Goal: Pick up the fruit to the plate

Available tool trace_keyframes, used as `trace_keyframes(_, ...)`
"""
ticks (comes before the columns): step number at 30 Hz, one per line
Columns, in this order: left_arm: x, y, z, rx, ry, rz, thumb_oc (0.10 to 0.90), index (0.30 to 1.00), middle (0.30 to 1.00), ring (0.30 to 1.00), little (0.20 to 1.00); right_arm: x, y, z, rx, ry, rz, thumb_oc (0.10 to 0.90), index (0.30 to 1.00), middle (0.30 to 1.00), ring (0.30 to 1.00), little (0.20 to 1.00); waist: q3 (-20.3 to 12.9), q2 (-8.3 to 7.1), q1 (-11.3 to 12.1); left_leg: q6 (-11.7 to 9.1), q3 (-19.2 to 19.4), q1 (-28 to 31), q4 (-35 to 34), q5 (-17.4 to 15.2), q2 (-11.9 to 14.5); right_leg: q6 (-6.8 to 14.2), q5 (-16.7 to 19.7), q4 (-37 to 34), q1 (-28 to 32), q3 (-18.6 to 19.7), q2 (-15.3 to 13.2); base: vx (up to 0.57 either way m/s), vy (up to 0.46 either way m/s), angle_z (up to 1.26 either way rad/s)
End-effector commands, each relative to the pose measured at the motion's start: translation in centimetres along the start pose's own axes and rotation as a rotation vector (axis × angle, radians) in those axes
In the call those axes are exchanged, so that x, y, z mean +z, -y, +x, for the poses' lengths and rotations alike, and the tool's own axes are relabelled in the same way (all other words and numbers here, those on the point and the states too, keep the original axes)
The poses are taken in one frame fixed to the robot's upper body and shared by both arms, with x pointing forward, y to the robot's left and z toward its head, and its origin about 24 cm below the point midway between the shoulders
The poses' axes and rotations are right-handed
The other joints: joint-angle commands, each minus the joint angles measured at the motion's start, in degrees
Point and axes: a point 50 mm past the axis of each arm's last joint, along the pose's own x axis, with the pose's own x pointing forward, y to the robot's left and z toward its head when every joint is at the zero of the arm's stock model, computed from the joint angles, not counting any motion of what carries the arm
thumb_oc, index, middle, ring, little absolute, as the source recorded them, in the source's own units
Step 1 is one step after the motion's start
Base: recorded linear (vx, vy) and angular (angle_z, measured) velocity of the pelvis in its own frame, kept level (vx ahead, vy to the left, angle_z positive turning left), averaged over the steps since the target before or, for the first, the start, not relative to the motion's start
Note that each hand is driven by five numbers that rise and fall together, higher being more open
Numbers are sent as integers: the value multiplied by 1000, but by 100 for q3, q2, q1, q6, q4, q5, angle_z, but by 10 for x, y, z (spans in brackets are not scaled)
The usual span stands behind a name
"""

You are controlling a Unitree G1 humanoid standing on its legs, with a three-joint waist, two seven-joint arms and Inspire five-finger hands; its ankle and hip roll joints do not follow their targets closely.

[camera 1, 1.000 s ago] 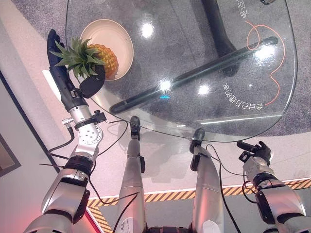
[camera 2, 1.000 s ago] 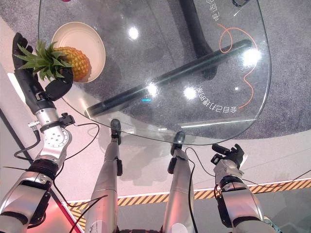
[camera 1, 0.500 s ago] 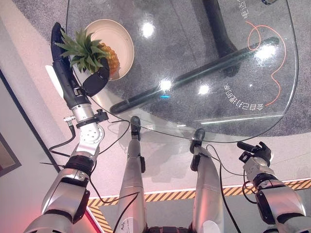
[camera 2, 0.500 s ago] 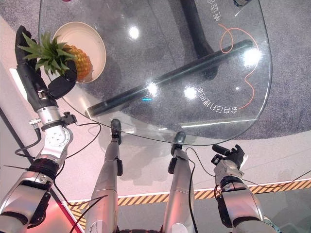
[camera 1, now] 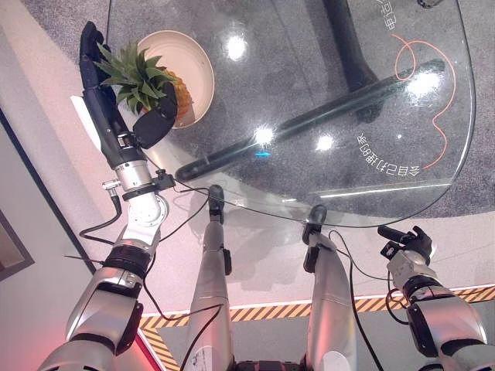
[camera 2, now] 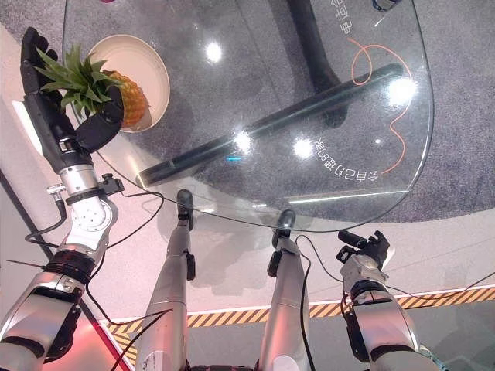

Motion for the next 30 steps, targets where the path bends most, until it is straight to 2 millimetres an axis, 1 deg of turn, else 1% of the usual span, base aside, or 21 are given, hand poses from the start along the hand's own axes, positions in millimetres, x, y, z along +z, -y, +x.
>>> trace_keyframes(1, 46, 13, 32, -1, 253, -157, 800, 900, 900, 900, 900, 16, 24, 7, -85, 69, 27, 800, 900, 900, 900, 900, -133, -71, 115, -30, -175, 42, 940, -1119, -17, 61, 784, -1114, 554, -292, 9, 0, 0, 0)
trace_keyframes(5, 42, 11, 27, -9, 237, -152, 800, 900, 900, 900, 900, 15, 27, 7, -87, 72, 30, 800, 900, 900, 900, 900, -133, -48, 141, -25, -187, 51, 937, -1121, -23, 68, 780, -1100, 560, -318, -9, 0, 0, 0)
trace_keyframes(7, 42, 10, 25, -13, 235, -149, 800, 900, 900, 900, 900, 16, 26, 7, -88, 75, 34, 800, 900, 900, 900, 900, -133, -36, 150, -15, -194, 8, 933, -1072, -39, 57, 822, -1106, 525, -331, -15, 0, 0, 0)
trace_keyframes(11, 39, 6, 21, -13, 219, -147, 800, 900, 900, 900, 900, 17, 27, 7, -93, 77, 38, 800, 900, 900, 900, 900, -133, -7, 181, -8, -208, 6, 938, -1076, -49, 52, 803, -1094, 534, -349, -29, 0, 0, 0)
trace_keyframes(12, 38, 6, 18, -19, 210, -146, 800, 900, 900, 900, 900, 15, 28, 7, -95, 75, 37, 800, 900, 900, 900, 900, -133, 2, 194, -10, -219, 52, 942, -1122, -51, 55, 756, -1069, 567, -347, -22, 0, 0, 0)
trace_keyframes(17, 36, 5, 15, -23, 198, -158, 800, 900, 900, 900, 900, 17, 29, 8, -98, 77, 40, 800, 900, 900, 900, 900, -133, 20, 215, -6, -247, 50, 935, -1113, -59, 55, 756, -1046, 551, -350, -20, -16, -5, 3)
trace_keyframes(19, 37, 4, 15, -27, 200, -165, 800, 900, 900, 900, 900, 20, 29, 8, -99, 79, 45, 800, 900, 900, 900, 900, -133, 19, 224, 3, -254, 19, 906, -1053, -70, 51, 807, -1075, 530, -357, -22, -16, -5, 2)
trace_keyframes(20, 36, 4, 14, -31, 196, -167, 800, 900, 900, 900, 900, 19, 30, 8, -101, 77, 43, 800, 900, 900, 900, 900, -133, 25, 233, -3, -254, 66, 906, -1093, -65, 57, 764, -1057, 567, -356, -13, 0, 0, 0)
trace_keyframes(25, 34, 4, 10, -44, 177, -171, 800, 900, 900, 900, 900, 16, 31, 8, -107, 74, 44, 800, 900, 900, 900, 900, -133, 31, 247, 4, -290, 91, 871, -1075, -84, 57, 784, -1088, 593, -350, -5, 0, 0, 0)
trace_keyframes(30, 32, 4, 7, -63, 162, -161, 800, 900, 900, 900, 900, 17, 32, 9, -108, 72, 48, 800, 900, 900, 900, 900, -133, 41, 255, 10, -303, 77, 808, -1003, -90, 67, 851, -1145, 584, -353, -10, 0, 0, 0)
